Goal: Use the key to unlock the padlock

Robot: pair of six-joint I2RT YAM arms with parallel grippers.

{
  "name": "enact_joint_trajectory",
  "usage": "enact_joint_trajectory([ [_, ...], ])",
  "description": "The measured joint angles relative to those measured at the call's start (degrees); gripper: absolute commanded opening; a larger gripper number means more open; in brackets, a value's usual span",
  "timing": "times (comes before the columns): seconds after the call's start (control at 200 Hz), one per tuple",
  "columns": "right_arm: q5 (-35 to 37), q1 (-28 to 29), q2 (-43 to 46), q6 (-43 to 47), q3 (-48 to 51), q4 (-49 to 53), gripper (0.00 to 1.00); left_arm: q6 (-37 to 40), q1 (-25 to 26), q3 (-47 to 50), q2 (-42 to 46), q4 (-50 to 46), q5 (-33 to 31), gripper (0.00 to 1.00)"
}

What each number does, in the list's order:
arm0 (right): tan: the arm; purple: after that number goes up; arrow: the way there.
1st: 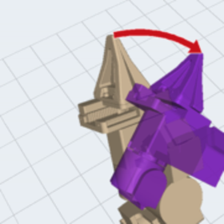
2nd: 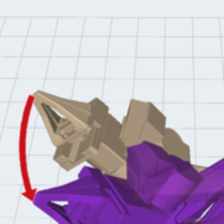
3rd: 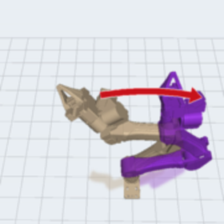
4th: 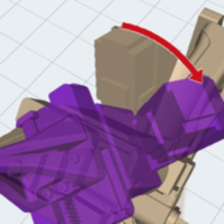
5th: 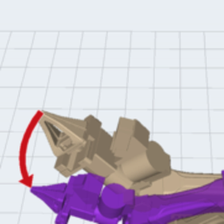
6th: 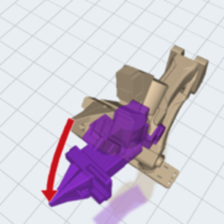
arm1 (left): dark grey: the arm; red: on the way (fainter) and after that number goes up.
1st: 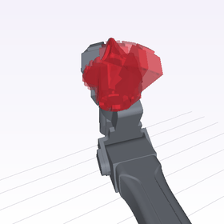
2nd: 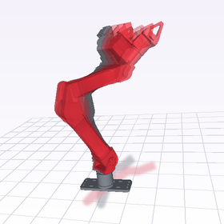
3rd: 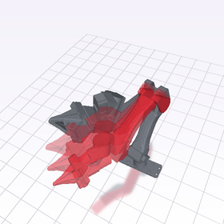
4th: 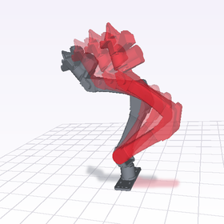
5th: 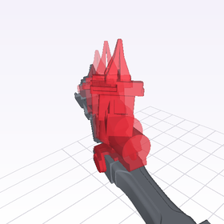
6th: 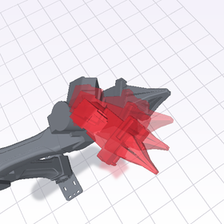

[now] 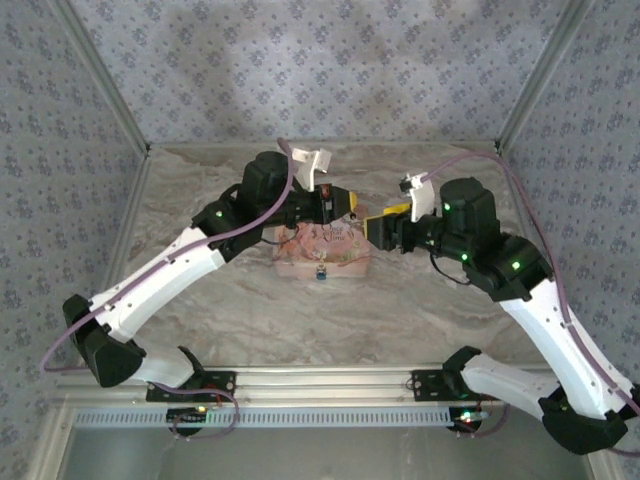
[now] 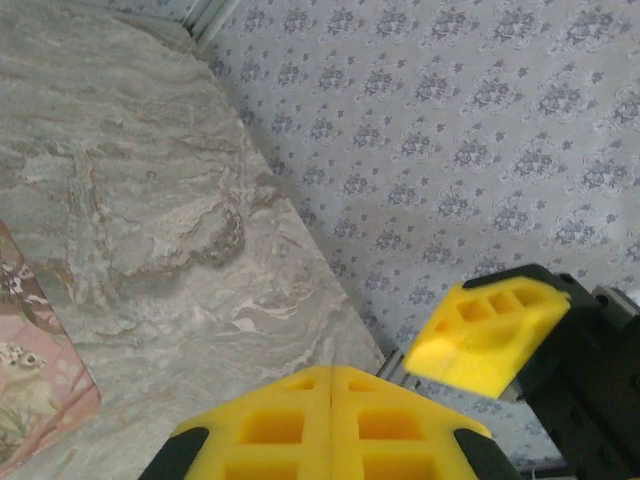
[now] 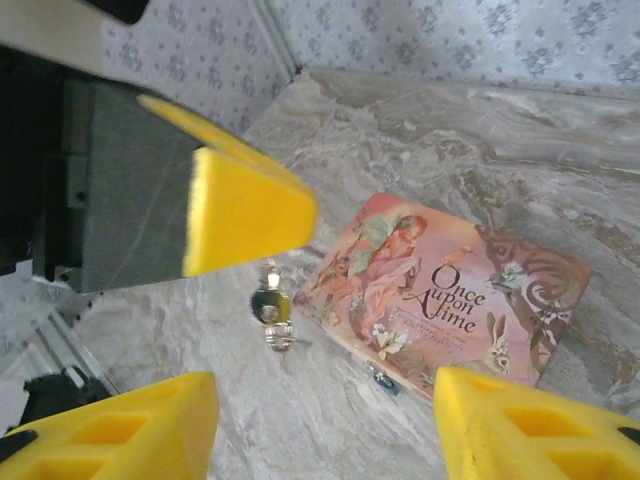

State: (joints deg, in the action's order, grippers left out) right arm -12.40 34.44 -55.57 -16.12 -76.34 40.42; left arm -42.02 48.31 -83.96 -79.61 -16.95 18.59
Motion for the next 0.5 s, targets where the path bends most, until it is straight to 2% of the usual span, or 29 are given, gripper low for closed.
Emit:
enact_joint_trajectory([
  [0.235,-3.74,-5.51,2.47,-3.63,5.29,-6.05,0.67,4.42,-2.19,0.0,2.27,0.46,0.04,0.0],
  [0.4,-6.19,-8.2,4.04,-5.88,15.78,-14.64,0.63,8.41,-2.99,0.0,3.26,0.98,-0.17,0.0],
  [0.505,-9.07,-11.13,3.76,-9.2,19.17,-17.94,0.66,10.1,-3.45,-0.39,3.32,1.57,-0.2,0.0],
])
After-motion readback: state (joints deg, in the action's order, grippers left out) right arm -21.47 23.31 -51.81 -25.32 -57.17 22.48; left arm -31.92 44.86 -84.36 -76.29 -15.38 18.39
